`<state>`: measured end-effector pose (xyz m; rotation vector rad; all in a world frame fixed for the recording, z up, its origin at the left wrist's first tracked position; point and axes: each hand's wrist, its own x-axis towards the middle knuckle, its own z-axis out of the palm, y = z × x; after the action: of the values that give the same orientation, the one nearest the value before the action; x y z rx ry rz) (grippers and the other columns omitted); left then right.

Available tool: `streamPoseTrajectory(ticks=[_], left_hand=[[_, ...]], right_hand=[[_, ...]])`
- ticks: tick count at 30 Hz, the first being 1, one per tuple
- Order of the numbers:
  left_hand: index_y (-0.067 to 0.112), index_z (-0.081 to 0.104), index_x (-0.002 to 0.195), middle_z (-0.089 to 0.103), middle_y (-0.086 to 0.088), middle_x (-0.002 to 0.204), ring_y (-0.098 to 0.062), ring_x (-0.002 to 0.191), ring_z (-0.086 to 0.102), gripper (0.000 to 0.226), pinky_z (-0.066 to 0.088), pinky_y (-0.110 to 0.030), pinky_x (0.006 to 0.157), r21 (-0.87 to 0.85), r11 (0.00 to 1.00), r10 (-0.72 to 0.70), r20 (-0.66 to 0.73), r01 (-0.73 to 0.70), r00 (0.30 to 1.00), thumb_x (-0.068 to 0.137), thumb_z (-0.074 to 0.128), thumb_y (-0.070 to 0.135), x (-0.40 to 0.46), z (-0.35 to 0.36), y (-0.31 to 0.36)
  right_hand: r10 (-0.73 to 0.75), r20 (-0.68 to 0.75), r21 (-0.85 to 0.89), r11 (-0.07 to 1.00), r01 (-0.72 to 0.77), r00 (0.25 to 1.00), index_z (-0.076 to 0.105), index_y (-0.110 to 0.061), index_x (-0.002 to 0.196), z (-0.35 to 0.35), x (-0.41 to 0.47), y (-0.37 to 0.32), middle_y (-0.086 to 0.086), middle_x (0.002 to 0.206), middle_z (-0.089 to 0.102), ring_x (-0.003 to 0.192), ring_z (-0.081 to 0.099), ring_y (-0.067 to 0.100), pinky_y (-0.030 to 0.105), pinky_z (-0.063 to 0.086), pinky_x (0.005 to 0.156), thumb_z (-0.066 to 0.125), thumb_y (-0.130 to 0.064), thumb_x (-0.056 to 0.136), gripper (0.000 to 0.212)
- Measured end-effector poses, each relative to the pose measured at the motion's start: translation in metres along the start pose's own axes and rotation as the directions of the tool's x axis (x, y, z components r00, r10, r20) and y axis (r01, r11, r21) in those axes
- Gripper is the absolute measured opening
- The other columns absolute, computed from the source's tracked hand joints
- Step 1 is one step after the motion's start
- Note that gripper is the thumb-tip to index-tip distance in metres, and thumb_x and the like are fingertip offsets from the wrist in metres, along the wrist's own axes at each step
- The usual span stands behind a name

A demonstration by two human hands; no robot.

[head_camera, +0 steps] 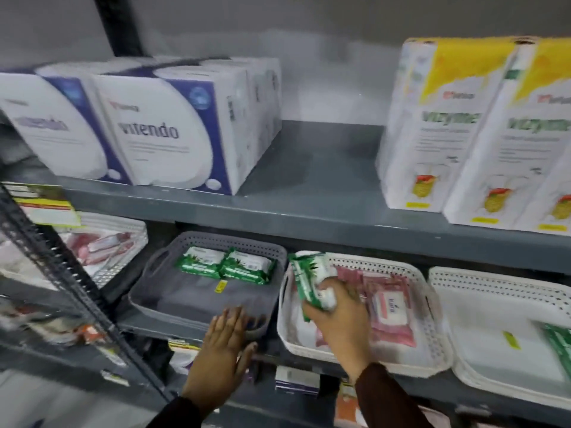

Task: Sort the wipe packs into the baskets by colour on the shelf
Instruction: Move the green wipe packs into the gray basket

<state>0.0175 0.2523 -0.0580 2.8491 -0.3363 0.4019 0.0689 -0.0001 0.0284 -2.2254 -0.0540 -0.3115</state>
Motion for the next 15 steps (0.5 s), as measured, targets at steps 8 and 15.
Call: streamPoseTrajectory(ticks=[8,15], left_hand=[[0.007,0.058,0.133,0.056,-0.009,0.138,-0.027,0.127,0.052,0.056,0.021,-0.031,0.112,-0.03,1.0,0.004,0.0,-0.004,1.0,0.102,0.032,0.046,-0.008,-0.025,-0.053],[0.011,0.051,0.14,0.05,-0.006,0.144,-0.023,0.135,0.043,0.055,0.02,-0.036,0.113,-0.04,0.999,-0.009,-0.006,0.009,1.0,0.101,0.034,0.046,-0.012,-0.026,-0.051]], right_hand=[[-0.091,0.193,-0.176,0.976,0.126,0.977,0.056,-0.024,0.117,0.127,0.034,-0.08,0.009,0.115,0.052,0.098,0.059,0.033,0.035,0.05,0.073,0.07,-0.041,0.081,0.042],[0.053,0.401,-0.396,0.91,0.121,0.915,0.061,-0.005,0.12,0.162,0.033,-0.071,0.021,0.127,0.052,0.111,0.055,0.038,0.04,0.048,0.094,0.045,-0.021,0.1,0.031]])
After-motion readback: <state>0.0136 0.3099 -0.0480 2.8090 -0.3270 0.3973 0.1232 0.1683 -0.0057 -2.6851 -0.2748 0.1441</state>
